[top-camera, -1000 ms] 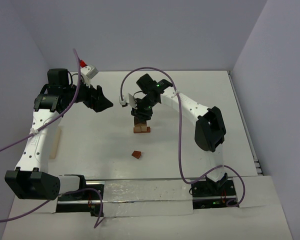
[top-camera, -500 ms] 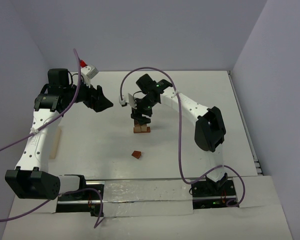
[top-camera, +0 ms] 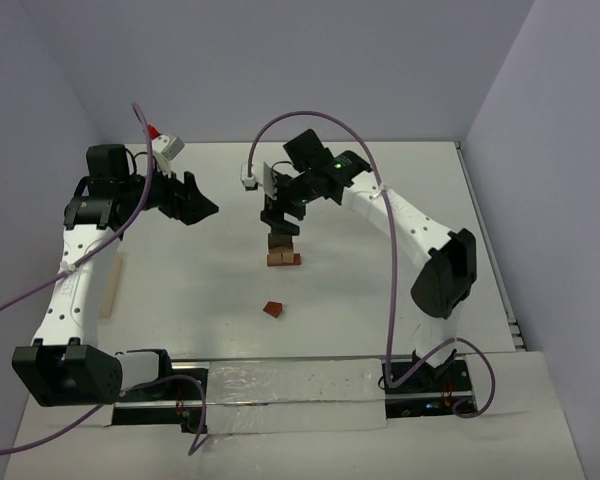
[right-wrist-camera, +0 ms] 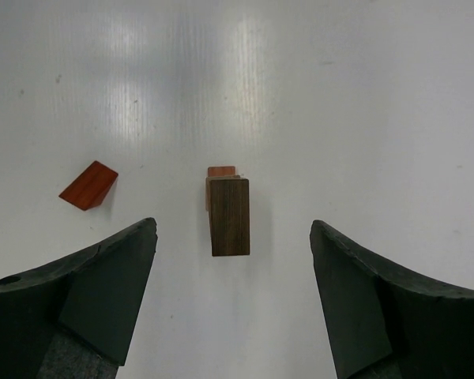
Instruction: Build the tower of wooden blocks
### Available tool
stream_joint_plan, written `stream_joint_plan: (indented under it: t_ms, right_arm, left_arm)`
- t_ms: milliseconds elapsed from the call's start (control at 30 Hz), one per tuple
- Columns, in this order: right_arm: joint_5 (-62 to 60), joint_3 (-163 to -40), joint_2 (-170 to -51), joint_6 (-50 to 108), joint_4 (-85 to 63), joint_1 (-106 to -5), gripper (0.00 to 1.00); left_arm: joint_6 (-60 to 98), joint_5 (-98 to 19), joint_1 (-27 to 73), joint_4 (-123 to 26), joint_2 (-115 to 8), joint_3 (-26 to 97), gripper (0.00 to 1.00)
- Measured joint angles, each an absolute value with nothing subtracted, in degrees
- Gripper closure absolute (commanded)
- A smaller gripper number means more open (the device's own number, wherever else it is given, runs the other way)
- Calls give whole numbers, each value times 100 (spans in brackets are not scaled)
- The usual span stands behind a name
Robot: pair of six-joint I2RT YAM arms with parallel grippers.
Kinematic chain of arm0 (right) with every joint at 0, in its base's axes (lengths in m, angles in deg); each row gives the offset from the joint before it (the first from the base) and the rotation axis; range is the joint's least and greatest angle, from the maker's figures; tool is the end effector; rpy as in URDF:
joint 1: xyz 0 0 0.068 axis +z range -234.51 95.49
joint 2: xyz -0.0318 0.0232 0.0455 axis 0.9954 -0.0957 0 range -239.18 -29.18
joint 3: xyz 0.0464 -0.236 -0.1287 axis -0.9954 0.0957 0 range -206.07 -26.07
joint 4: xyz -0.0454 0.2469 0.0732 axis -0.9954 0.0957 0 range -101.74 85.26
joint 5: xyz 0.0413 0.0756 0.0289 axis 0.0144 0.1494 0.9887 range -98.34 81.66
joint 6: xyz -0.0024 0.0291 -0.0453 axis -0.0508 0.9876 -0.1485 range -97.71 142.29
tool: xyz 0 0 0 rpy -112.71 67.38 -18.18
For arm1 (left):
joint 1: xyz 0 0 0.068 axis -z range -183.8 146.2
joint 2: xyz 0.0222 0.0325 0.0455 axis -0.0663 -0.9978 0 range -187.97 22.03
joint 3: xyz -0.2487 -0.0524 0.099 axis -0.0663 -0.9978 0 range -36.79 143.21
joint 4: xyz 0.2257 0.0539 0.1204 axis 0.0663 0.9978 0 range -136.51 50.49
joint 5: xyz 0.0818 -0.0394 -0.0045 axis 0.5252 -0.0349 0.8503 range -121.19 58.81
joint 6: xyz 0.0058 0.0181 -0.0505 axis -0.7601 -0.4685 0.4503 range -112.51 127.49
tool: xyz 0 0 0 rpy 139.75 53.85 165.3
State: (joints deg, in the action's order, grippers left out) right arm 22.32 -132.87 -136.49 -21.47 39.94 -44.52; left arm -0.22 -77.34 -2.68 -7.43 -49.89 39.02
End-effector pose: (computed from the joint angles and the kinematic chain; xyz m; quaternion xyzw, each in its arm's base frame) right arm 0.3011 0.2763 0.3407 -0.6728 0.6222 0.2397 0.3205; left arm 0.2585 -0.0308 0.3840 0.2427 0.8005 -0.3230 0.4427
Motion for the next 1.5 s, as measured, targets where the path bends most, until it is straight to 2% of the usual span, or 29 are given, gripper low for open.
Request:
stream_joint_plan:
  t_ms: [133,233,433,633,833,1133,1300,1500]
  right_arm:
    - [2149,-12751,-12698,-1593,3277,-4473,9]
    - [2045,-12288,-12025,-985,2719,-4566,0]
    - [1832,-10861,-11136,394,1530,-5296,0]
    - [1045,-9709,-11058,1585,1254,-6174,7]
    - [268,-8886,-10891,2433,646,-6183,6]
    - [-140,-8523,-11214,3214,277,-6093,6]
    - [-121,-8531,-11686,3460,244,-5941,6]
    - [0,-8583,-12012,3645,267,-5875,6]
  left_arm:
    - [76,-7412,-270,-866,-4726,3417,1]
    - [283,-7245,-269,-1019,-4589,3132,1]
    - [130,-7387,-247,-1133,-4662,2511,1]
    - [640,-6018,605,-1722,-4461,1397,1]
    - [1211,-5032,956,-2246,-4509,1125,1]
    - [1700,-4631,1458,-2550,-5404,1298,24]
    - [1907,-4654,1497,-2656,-5903,1473,30]
    - [2138,-4915,1524,-2795,-6315,1629,42]
